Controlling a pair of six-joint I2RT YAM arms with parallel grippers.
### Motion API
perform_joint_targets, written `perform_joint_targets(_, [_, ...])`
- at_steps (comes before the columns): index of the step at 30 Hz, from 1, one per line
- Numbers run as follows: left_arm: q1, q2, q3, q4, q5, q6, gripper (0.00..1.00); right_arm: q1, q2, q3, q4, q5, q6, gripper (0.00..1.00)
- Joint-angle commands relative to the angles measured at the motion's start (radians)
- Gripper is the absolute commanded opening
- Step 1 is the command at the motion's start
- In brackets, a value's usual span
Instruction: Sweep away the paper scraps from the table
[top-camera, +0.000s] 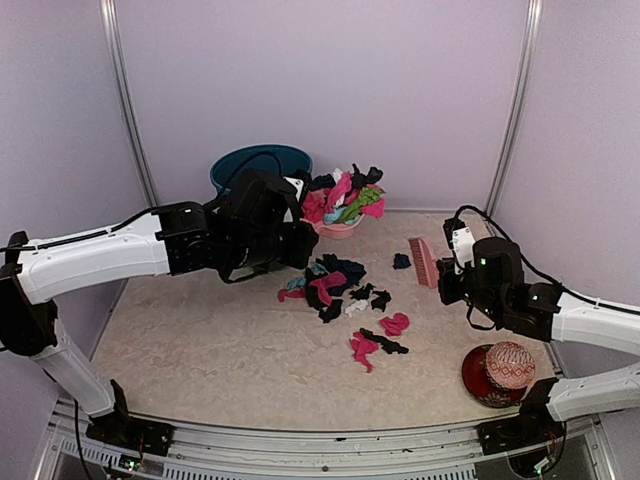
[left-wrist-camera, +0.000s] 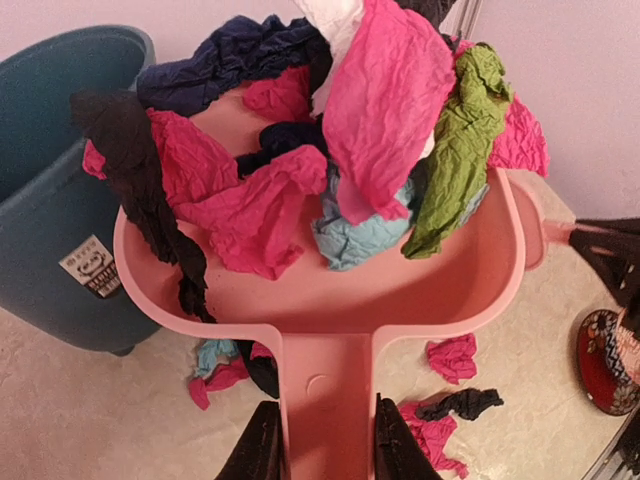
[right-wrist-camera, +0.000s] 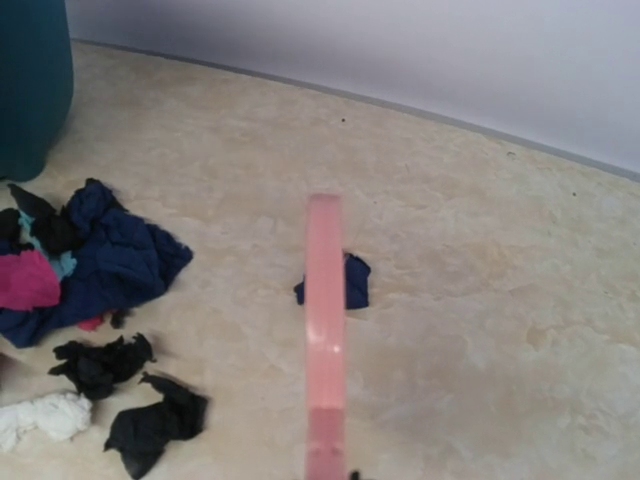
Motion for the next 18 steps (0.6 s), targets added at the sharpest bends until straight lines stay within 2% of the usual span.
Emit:
perform_joint_targets(1, [0.030, -0.032, 0.138, -0.083, 0.017, 0.022, 0.00, -0.010, 0.017, 0.007, 0.057, -0.024, 0.013, 0.00])
perform_joint_targets(9, [0.118, -0.050, 0.289, -0.155, 0.057, 0.022, 0.00, -0.010, 0.044, 0.027, 0.070, -0.046, 0.017, 0.00])
perform_joint_targets(18, [0.276, -0.062, 0.323, -0.155, 0.195, 0.006, 0.00, -0.011, 0.081, 0.048, 0.072, -0.072, 0.021, 0.00])
